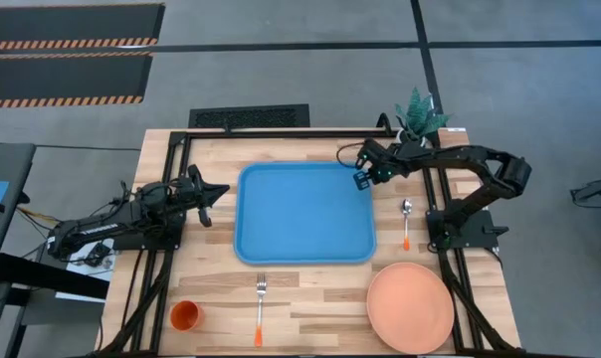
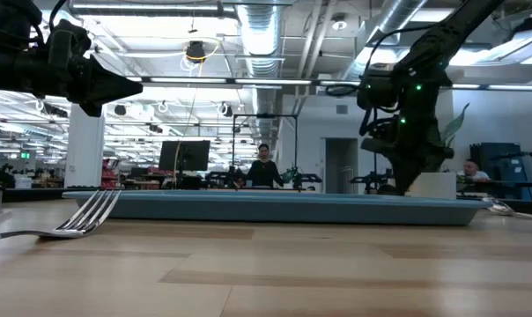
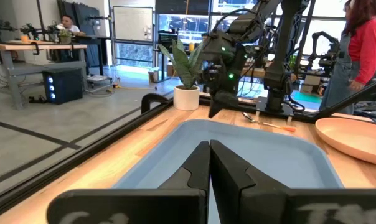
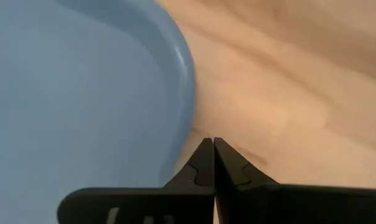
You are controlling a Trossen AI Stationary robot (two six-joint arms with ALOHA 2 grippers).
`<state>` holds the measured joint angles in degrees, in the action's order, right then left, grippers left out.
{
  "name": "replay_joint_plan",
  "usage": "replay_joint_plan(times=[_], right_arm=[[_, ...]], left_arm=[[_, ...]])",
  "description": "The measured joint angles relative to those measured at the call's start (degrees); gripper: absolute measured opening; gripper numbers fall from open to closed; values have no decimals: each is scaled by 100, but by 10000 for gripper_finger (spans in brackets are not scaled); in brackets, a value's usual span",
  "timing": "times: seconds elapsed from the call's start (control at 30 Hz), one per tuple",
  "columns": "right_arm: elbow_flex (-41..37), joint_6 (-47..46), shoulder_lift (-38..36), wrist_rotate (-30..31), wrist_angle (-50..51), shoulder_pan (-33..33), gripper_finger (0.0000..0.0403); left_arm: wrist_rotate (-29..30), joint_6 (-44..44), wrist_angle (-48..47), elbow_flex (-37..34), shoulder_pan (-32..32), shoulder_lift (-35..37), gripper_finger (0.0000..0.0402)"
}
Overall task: Pick and place plate/cup/fork/spoon on tray
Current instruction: Move the blue tray to the center of the table
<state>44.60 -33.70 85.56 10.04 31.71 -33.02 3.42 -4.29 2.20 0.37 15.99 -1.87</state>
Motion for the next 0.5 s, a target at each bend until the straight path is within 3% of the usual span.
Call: replay_joint_plan(times=[0.5], right_arm=[[0,-703,0,-564,478,841,8]], left_arm=[[-2,0,2,-1,0,-2,0]])
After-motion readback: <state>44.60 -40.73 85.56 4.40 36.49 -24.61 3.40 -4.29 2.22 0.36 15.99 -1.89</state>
